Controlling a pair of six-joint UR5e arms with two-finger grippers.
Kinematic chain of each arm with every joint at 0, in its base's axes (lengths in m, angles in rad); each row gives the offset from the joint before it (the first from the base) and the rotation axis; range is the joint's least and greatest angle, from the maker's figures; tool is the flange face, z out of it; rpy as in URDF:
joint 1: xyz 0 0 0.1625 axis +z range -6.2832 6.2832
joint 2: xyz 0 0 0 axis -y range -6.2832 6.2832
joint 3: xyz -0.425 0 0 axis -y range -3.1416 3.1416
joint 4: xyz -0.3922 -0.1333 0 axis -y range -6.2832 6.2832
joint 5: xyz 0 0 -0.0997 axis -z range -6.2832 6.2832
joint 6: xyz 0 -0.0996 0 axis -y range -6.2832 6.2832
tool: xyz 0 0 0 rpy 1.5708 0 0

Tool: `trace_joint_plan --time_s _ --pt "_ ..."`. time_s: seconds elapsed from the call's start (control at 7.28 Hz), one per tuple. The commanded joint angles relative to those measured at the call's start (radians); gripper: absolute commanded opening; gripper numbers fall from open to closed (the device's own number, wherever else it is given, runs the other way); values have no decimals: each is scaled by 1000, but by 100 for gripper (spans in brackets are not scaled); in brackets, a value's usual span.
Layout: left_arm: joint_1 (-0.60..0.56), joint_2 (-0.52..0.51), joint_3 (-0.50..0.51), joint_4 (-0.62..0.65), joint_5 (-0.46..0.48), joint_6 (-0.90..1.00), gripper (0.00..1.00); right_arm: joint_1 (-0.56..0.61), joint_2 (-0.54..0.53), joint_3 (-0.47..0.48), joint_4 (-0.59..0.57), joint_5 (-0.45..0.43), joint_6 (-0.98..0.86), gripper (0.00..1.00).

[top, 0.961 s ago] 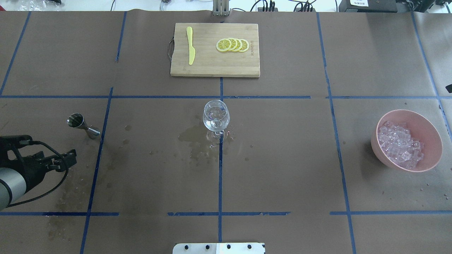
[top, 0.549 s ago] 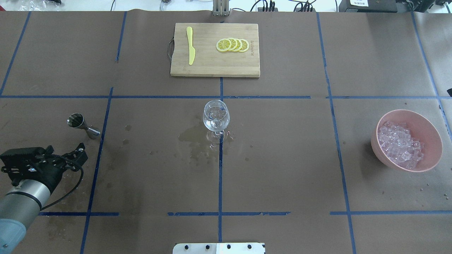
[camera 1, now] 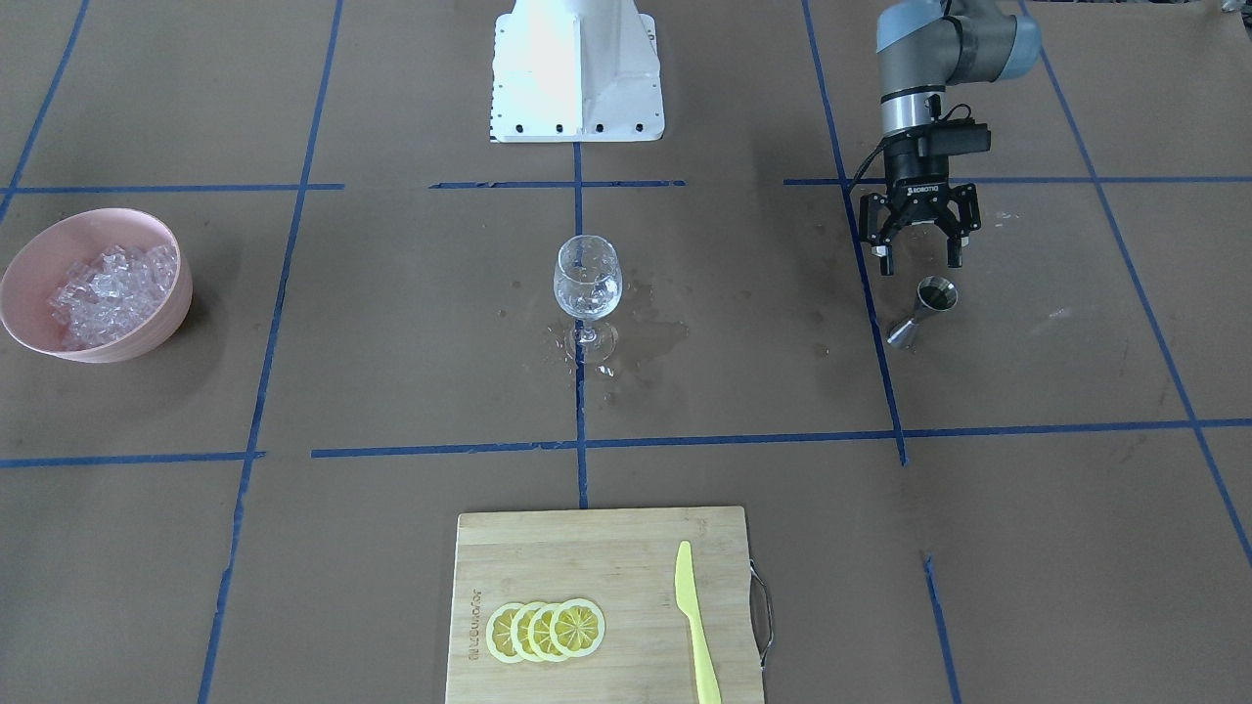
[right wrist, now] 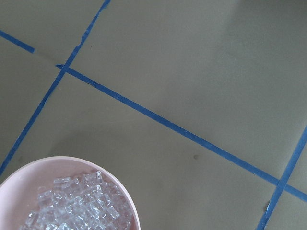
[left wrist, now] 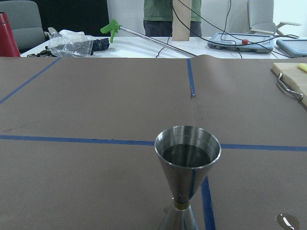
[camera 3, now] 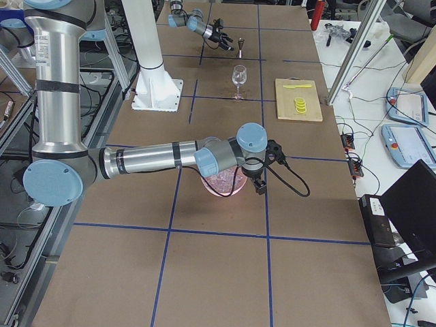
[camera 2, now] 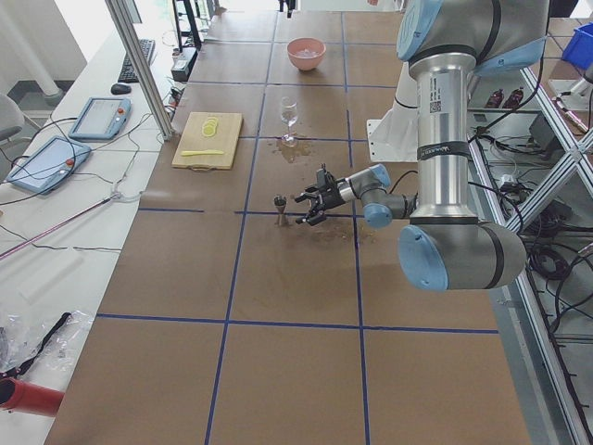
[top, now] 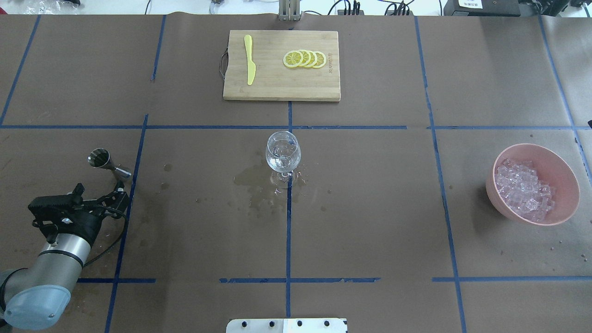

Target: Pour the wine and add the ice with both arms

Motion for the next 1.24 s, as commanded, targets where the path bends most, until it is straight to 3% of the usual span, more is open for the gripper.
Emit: trace_joint_plan --time_s 0.0,0.41,1.1 --pt "0 -65 68 0 39 16 97 0 1 1 0 0 -1 100" --pt "-33 -79 105 0 68 40 90 -2 3 -3 0 0 -2 100" --pt "-75 -106 139 -2 85 42 88 -2 12 -10 0 -2 -2 100"
